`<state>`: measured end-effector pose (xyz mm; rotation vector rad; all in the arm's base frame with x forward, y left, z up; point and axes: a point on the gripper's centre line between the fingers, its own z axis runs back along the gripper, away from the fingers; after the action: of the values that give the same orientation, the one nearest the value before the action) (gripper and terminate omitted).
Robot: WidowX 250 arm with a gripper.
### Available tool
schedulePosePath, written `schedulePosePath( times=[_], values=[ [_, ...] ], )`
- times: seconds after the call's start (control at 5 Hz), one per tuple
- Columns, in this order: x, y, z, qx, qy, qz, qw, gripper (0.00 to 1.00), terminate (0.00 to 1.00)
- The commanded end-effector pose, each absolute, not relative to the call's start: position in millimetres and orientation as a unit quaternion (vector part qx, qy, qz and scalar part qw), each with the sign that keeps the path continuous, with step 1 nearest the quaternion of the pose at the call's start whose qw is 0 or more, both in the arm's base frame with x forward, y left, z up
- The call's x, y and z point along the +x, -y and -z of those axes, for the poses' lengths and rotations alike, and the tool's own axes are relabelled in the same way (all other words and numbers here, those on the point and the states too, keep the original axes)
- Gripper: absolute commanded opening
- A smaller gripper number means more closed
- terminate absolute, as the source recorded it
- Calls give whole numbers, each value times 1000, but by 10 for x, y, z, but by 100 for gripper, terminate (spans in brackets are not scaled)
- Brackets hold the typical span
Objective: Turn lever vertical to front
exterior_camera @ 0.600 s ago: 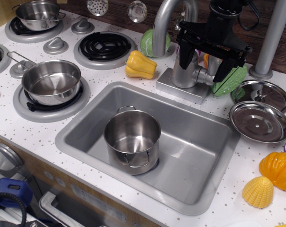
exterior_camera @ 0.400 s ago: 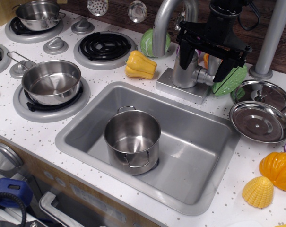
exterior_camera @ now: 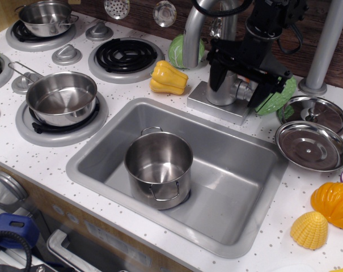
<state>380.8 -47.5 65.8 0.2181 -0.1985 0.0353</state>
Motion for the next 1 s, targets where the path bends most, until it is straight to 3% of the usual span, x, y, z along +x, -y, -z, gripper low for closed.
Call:
schedulePosePath(
  times=[0.0,0.6,0.8],
  values=[
    [3998,519,-957,115,167,-14,979,100,0],
    [4252,662,-1045,100,190,-9,977,100,0],
    [4258,666,-1000,86,187,-15,978,0,0]
  ],
)
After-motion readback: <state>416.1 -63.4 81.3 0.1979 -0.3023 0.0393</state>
